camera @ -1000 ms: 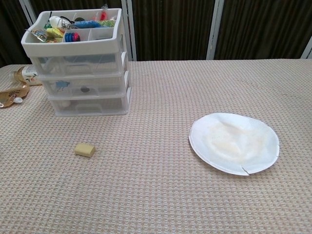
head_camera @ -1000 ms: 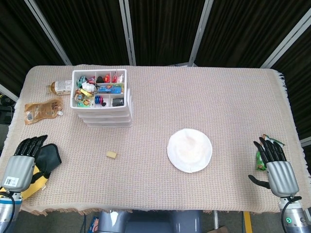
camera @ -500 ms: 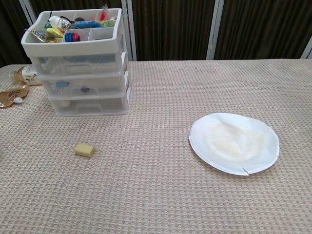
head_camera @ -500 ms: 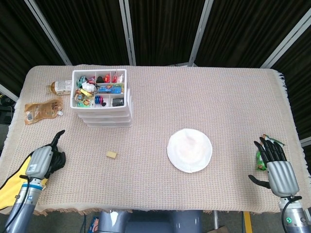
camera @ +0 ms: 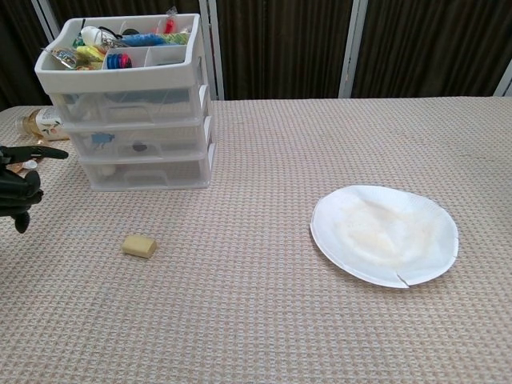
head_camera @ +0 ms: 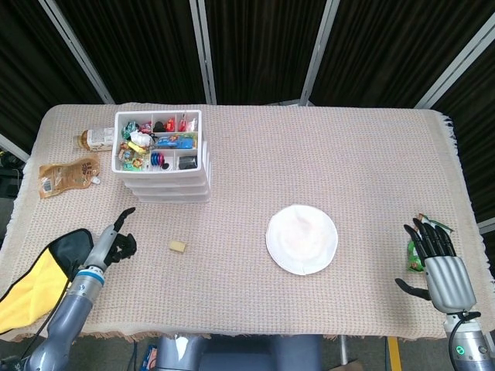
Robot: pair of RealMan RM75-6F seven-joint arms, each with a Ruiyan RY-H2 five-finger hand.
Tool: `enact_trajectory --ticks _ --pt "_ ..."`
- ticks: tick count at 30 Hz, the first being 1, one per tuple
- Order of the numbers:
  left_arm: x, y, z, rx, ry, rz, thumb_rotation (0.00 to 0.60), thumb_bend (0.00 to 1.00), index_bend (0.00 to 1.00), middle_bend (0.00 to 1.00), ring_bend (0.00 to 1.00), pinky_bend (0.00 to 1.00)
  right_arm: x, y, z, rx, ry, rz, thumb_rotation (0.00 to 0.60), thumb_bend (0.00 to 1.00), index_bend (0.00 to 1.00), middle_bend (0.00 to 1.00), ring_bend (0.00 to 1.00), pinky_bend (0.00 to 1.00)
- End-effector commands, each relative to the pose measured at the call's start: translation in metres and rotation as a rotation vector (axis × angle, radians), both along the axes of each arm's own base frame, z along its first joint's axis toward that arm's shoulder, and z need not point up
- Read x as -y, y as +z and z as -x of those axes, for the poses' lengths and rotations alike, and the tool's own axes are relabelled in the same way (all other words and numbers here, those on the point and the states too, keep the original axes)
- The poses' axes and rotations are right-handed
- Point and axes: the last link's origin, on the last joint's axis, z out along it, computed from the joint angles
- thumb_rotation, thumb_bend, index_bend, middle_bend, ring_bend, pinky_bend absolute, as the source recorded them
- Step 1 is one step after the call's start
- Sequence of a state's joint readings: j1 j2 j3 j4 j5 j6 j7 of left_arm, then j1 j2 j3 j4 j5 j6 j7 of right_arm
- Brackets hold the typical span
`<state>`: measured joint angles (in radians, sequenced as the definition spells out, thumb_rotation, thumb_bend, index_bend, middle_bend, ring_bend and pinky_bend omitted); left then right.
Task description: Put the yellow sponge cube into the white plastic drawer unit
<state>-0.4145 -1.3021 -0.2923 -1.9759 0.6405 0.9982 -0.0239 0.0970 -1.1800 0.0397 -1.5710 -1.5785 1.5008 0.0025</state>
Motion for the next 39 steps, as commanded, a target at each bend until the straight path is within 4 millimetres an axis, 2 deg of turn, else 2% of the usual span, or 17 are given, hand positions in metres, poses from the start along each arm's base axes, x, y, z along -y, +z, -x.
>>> enact_trajectory --ticks 1,20,39 --pt "-0.017 -0.013 -0.014 0.063 0.027 0.025 0.600 0.91 0.00 0.97 0.87 0.60 0.000 0.000 0.000 0.002 -0.001 0.000 0.600 0.00 0.08 0.00 0.00 0.00" --pt "-0.050 -0.057 -0.029 0.160 0.177 0.073 0.600 0.91 0.00 0.97 0.88 0.60 0.001 0.001 0.000 0.016 -0.011 -0.002 0.600 0.00 0.08 0.00 0.00 0.00" --pt "-0.072 -0.082 -0.044 0.232 0.238 0.109 0.600 0.91 0.00 0.97 0.88 0.60 0.000 0.001 0.000 0.030 -0.015 -0.004 0.600 0.00 0.08 0.00 0.00 0.00"
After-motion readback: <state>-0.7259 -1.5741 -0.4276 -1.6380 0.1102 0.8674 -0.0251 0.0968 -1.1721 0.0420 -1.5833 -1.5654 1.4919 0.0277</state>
